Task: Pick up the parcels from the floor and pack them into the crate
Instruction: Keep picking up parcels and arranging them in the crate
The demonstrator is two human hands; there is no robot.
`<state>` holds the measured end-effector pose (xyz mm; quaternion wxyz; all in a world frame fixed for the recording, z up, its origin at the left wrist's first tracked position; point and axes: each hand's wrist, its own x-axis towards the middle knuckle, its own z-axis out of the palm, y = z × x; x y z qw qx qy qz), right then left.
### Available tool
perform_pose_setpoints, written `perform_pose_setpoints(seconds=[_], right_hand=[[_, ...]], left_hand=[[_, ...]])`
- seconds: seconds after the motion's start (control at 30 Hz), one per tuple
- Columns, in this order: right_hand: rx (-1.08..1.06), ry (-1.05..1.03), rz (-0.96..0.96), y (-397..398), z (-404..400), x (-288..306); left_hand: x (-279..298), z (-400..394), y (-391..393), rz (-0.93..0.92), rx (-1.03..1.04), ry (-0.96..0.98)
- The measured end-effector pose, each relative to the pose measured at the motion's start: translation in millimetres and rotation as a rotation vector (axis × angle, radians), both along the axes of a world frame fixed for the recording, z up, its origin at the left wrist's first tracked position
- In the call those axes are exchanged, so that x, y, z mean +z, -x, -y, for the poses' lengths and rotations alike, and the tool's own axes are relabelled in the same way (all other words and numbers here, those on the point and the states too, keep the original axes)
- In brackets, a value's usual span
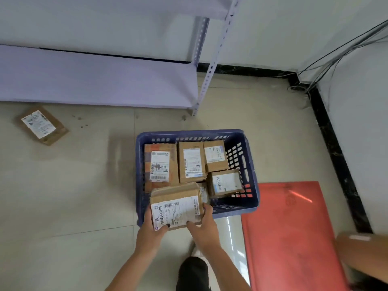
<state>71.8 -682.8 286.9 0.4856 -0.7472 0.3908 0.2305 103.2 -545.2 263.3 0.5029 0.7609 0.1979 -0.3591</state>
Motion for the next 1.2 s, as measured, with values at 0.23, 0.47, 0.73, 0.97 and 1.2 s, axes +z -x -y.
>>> perform_pose_setpoints(seconds=[0.23,0.47,0.73,0.97,1.2], right_hand=[[0.071,-0.038,-0.025,-7,89,-29],[0.265,0.075,-0.181,-24,109,-81],[0.416,0.127,-0.361,-30,115,-128],[0.51,0.156,-0.45,-39,116,-169],[0.573,0.234,-0.419,-34,111,-197]], left_hand=[[-28,82,-5,0.032,0.029,-0.074],[-80,108,-21,0.057,-0.165,-0.162],[-125,109,-18,-0.015,-0.253,-0.164],[-162,107,-31,-0.134,-0.308,-0.184],[-187,107,-33,-0.143,-0.293,-0.155]])
